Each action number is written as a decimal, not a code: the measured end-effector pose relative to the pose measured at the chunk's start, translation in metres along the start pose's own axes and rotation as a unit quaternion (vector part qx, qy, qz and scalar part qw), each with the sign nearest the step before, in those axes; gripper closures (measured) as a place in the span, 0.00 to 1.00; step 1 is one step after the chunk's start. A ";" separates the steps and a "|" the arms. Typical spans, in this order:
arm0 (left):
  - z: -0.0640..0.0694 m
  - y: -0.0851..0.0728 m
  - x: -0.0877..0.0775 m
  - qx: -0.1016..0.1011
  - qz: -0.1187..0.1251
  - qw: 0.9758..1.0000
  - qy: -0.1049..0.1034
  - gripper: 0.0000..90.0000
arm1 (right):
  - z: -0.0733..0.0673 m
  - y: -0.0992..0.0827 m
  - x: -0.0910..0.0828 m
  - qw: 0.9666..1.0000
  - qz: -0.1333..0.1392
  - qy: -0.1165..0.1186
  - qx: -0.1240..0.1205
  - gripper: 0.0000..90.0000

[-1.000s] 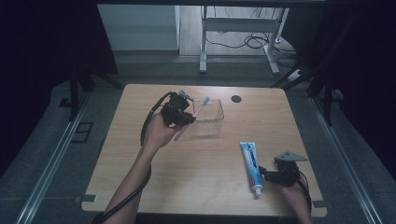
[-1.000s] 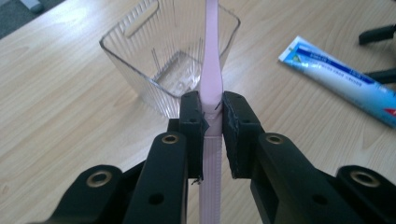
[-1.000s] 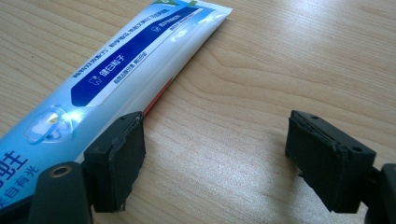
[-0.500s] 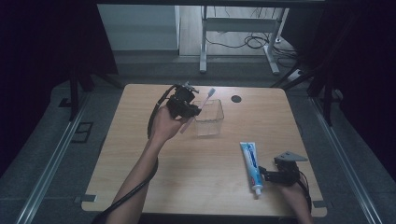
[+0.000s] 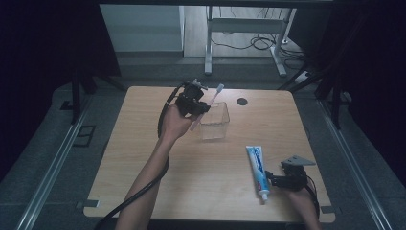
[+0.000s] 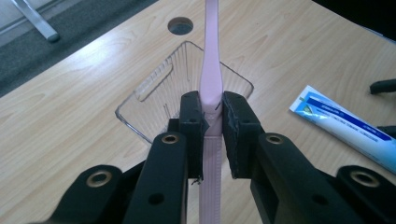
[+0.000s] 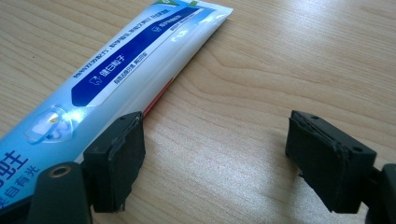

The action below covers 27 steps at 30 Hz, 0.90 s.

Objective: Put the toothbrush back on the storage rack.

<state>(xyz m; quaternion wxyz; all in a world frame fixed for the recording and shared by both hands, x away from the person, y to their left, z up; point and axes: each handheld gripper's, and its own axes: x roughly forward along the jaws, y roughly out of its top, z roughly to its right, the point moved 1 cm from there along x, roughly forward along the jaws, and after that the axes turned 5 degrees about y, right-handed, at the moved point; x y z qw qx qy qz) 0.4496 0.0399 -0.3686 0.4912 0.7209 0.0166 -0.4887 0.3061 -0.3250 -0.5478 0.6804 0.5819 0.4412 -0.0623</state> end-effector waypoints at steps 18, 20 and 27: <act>-0.005 0.022 0.019 -0.015 0.045 0.999 0.011 0.88 | 0.000 0.000 0.000 1.000 0.001 0.001 0.000 0.22; -0.005 0.024 0.022 -0.014 0.048 0.999 0.011 0.88 | 0.000 0.000 0.000 1.000 0.001 0.001 0.000 0.22; -0.002 0.030 0.033 -0.010 0.060 0.998 0.012 0.88 | 0.001 0.000 0.000 1.000 0.001 0.003 0.002 0.22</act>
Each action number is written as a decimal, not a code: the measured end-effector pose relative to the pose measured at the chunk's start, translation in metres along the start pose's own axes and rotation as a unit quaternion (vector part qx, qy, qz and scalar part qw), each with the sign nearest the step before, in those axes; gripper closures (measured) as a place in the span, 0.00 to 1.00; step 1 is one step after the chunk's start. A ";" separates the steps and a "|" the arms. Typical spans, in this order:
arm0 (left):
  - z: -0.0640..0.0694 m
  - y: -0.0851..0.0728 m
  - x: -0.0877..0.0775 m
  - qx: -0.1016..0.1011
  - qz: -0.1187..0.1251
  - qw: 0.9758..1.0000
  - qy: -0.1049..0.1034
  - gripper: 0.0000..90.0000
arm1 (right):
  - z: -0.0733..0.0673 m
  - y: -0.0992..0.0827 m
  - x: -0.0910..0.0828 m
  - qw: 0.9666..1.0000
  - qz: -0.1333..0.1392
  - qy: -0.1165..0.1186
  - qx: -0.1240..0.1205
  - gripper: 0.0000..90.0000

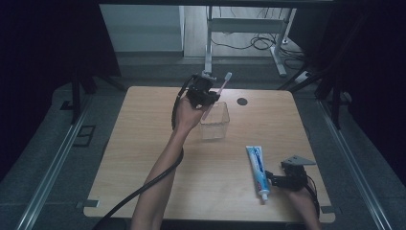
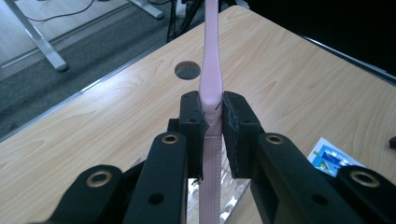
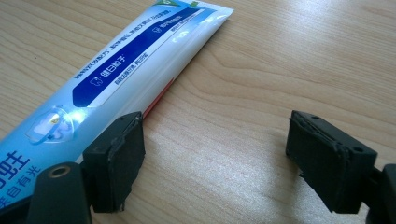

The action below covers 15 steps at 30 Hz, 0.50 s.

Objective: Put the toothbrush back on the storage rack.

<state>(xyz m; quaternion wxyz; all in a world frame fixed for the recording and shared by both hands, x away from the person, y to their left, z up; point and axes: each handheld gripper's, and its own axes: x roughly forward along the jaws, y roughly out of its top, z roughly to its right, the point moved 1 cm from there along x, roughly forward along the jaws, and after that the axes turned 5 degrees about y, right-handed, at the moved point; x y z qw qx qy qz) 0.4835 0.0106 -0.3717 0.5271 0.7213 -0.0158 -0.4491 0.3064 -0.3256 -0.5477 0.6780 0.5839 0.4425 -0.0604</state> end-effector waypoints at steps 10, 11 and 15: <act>0.000 -0.002 0.012 -0.002 0.010 1.000 0.010 0.88 | 0.000 0.000 0.000 1.000 0.000 0.003 0.001 0.22; 0.000 -0.003 0.013 -0.001 0.010 1.000 0.012 0.88 | 0.000 0.000 0.000 1.000 0.000 0.003 0.001 0.22; 0.000 -0.006 0.017 -0.003 0.012 1.000 0.014 0.88 | 0.000 0.000 0.000 1.000 -0.001 0.003 0.001 0.22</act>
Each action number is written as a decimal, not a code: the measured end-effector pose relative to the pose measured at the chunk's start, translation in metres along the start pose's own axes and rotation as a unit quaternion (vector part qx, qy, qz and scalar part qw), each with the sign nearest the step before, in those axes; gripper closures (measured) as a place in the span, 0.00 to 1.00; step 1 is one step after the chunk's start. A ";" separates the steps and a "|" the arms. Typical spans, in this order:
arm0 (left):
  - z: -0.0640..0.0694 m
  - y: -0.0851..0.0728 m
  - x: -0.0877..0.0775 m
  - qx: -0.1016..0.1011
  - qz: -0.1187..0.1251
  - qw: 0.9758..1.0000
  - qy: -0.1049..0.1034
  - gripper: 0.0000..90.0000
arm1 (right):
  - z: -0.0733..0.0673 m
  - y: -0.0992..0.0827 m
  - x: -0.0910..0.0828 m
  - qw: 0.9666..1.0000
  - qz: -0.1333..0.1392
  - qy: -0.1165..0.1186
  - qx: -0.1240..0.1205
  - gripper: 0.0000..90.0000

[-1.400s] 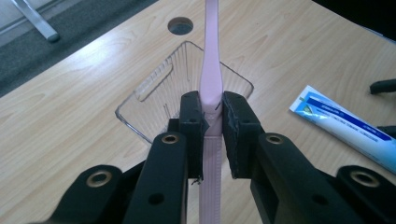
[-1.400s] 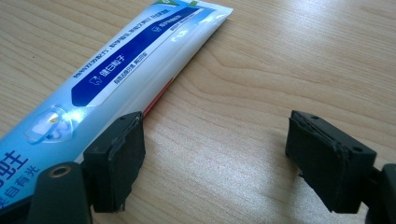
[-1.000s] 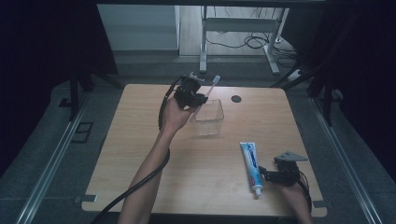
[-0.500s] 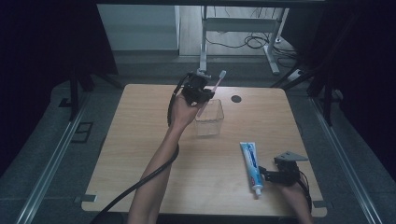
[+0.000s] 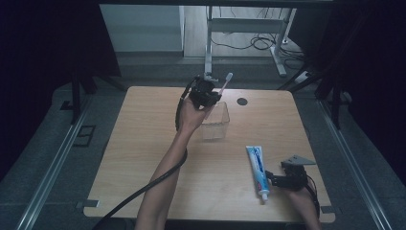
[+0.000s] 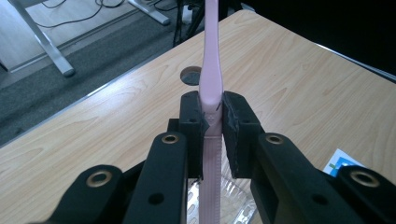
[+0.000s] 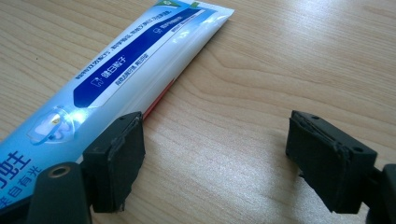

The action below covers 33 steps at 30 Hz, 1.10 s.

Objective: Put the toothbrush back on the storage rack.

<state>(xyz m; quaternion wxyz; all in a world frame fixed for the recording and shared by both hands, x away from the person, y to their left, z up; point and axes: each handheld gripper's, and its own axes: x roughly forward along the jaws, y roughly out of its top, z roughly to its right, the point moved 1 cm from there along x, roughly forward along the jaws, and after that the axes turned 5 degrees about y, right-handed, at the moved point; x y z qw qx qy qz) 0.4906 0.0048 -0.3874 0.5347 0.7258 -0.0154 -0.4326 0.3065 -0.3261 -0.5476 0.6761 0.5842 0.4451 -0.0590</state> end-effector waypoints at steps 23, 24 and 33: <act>0.002 -0.030 0.023 -0.005 -0.018 1.000 0.003 0.88 | 0.000 0.000 0.000 1.000 0.000 0.001 0.001 0.22; 0.002 -0.032 0.023 -0.005 -0.019 1.000 0.003 0.88 | 0.000 0.000 0.000 1.000 0.000 0.001 0.001 0.22; 0.003 -0.044 0.031 -0.001 -0.037 0.999 0.006 0.88 | 0.000 0.000 0.000 1.000 0.000 0.001 0.001 0.22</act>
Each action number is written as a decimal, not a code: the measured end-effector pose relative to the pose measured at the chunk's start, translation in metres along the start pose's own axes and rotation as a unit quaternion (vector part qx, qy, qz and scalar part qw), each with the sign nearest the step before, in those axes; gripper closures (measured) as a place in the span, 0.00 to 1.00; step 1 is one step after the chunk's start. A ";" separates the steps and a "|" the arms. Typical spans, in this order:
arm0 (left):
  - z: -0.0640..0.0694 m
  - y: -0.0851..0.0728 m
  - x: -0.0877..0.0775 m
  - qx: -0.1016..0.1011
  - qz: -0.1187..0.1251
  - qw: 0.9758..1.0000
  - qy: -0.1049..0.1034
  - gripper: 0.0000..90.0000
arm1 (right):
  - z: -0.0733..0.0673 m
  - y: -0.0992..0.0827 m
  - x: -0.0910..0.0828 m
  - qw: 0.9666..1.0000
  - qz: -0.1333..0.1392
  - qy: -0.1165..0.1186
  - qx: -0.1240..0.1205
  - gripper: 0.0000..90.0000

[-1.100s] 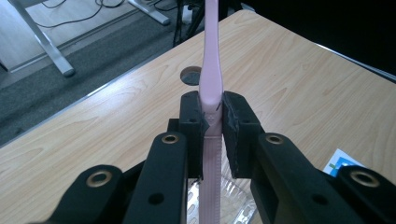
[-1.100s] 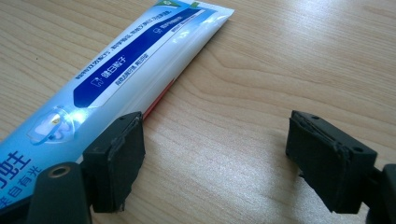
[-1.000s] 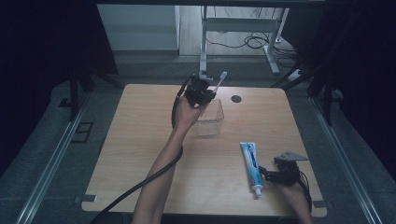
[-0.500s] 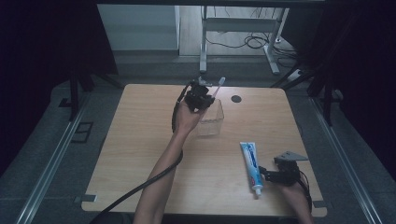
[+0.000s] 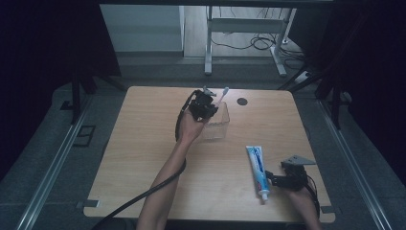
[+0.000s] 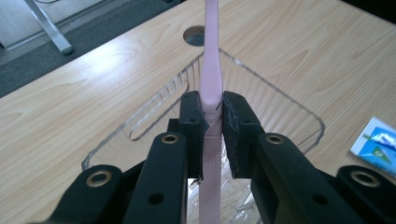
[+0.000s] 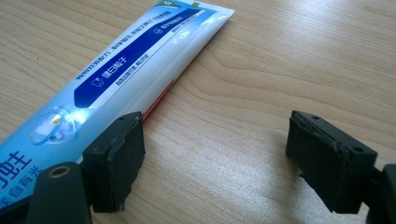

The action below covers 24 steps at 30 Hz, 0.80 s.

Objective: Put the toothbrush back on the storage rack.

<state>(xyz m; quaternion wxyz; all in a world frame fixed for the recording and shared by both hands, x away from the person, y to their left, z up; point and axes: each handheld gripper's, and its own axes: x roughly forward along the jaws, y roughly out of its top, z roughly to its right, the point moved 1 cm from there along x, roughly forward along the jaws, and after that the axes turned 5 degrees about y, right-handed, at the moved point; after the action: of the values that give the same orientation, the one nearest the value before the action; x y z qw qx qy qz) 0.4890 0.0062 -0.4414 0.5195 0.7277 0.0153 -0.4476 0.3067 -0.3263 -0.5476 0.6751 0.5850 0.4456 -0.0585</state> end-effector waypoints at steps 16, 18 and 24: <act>0.010 -0.008 0.013 0.027 -0.029 0.999 0.012 0.87 | 0.000 0.000 0.000 1.000 0.000 0.000 0.000 0.22; 0.011 -0.009 0.015 0.027 -0.032 0.999 0.013 0.87 | 0.000 0.000 0.000 1.000 0.000 0.000 0.001 0.22; 0.012 -0.011 0.017 0.036 -0.039 0.998 0.015 0.87 | 0.000 0.000 0.000 1.000 0.000 0.000 0.000 0.22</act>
<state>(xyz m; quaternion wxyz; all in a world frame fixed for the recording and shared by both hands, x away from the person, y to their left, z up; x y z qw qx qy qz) 0.4861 -0.0057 -0.4616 0.4750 0.7515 0.0353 -0.4565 0.3066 -0.3263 -0.5476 0.6750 0.5850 0.4458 -0.0586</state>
